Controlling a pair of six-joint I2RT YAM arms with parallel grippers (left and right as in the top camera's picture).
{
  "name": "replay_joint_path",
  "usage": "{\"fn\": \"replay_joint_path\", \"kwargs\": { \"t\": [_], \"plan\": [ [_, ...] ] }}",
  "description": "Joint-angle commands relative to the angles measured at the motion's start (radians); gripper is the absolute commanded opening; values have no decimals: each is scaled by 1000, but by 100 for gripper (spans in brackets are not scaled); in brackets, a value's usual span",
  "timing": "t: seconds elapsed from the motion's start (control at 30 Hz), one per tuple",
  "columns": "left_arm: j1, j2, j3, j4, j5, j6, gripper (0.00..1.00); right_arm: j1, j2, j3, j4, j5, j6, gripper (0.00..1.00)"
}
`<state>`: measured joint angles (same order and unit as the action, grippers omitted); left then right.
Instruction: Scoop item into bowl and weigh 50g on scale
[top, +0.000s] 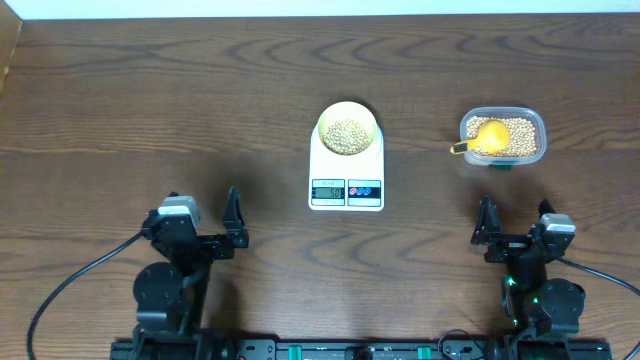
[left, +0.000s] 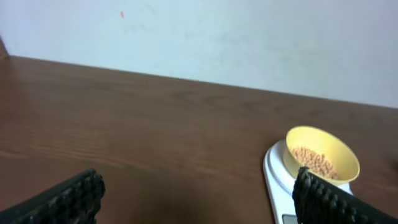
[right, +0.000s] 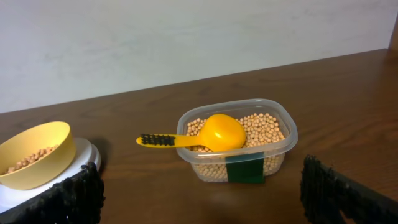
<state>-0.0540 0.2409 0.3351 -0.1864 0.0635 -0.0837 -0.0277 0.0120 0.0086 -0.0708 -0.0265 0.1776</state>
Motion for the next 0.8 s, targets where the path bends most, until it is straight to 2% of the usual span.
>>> {"fn": "replay_joint_path", "kwargs": {
  "t": [0.0, 0.27, 0.77],
  "plan": [
    [5, -21, -74, 51, 61, 9, 99, -2, -5, -3, -3, 9, -10, 99],
    [5, -41, -132, 64, 63, 9, 99, -2, -5, -3, -3, 9, -10, 99],
    [5, -235, -299, 65, 56, 9, 99, -2, -5, -3, -3, 9, -10, 99]
  ]
}}
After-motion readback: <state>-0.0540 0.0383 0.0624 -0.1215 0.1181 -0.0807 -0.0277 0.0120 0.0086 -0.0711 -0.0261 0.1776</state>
